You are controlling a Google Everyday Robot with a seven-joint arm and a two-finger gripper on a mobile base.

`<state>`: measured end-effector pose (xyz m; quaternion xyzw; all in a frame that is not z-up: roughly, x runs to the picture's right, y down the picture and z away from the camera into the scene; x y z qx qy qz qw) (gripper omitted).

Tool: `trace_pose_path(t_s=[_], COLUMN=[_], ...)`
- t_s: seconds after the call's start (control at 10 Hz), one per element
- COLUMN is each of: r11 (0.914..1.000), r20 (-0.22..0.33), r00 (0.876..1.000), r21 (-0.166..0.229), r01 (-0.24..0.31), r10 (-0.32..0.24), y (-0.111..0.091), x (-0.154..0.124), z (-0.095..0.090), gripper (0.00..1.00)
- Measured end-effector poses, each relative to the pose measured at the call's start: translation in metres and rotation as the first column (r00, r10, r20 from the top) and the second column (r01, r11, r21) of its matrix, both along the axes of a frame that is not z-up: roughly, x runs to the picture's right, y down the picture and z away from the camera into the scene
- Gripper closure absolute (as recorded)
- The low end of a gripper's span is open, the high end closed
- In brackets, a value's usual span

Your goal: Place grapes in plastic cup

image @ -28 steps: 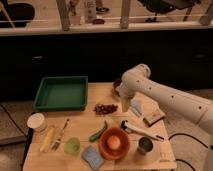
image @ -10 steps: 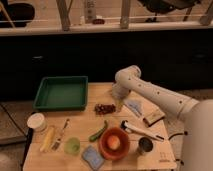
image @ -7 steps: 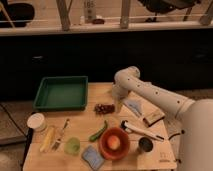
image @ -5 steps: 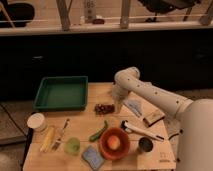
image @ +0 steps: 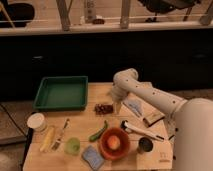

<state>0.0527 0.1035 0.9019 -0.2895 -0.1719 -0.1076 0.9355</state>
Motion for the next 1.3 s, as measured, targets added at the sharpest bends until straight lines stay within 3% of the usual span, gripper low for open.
trace_pose_path(t_s=[0.7, 1.3], r11=[0.9994, 0.9982], r20=[0.011, 0.019], r00=[1.000, 1.000], r21=[-0.035, -0.060], r01=[0.003, 0.004], r10=[-0.003, -0.003], y=[0.012, 0.020], x=[0.000, 0.003], z=[0.010, 0.018], gripper=[0.20, 0.43])
